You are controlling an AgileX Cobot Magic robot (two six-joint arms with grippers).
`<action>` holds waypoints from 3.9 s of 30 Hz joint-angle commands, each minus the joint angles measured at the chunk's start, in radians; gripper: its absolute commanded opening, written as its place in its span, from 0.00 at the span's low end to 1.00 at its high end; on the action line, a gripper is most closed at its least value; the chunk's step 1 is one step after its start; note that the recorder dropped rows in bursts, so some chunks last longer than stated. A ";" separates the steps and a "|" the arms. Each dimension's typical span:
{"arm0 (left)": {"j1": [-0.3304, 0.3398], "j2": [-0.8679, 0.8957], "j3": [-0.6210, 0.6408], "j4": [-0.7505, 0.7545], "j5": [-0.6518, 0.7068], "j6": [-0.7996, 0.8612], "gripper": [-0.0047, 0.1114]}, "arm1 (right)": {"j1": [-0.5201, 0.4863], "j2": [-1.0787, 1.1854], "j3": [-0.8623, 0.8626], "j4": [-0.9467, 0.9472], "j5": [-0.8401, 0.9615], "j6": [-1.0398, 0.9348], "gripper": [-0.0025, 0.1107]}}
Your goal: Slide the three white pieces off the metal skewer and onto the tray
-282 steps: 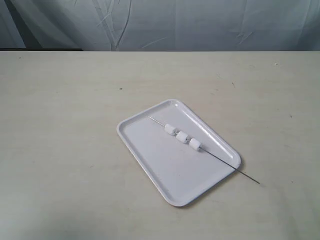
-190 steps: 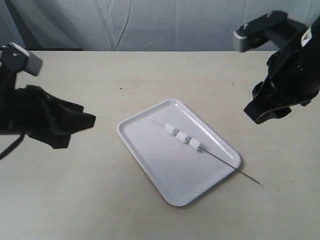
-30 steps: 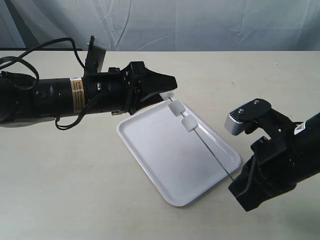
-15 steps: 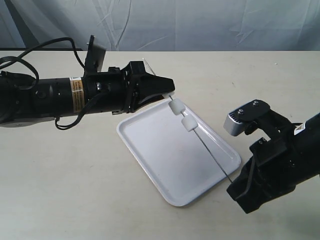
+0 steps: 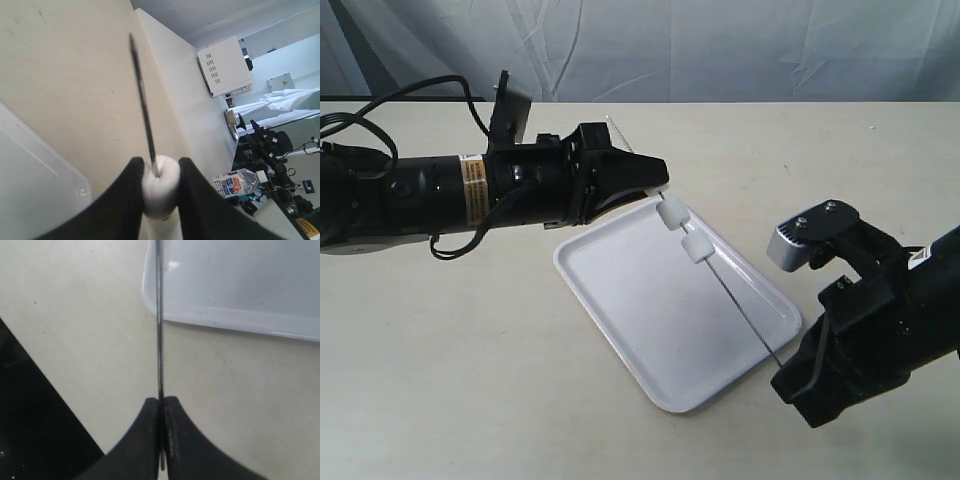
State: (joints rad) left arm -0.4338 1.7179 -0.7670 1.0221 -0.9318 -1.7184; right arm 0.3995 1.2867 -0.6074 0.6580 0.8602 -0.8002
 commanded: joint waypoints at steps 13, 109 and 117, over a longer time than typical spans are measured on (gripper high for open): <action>-0.005 0.006 -0.004 -0.057 0.013 0.023 0.23 | 0.002 -0.004 0.018 -0.002 0.013 -0.015 0.02; 0.100 0.004 -0.004 -0.077 -0.100 0.030 0.15 | 0.002 -0.022 0.116 0.065 0.047 -0.070 0.02; 0.162 0.004 -0.004 -0.068 -0.105 0.030 0.15 | 0.002 -0.022 0.116 0.058 0.073 -0.070 0.02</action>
State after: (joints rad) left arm -0.3139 1.7275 -0.7652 1.0571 -1.0468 -1.6879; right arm 0.3995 1.2658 -0.5097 0.7848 0.8443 -0.8677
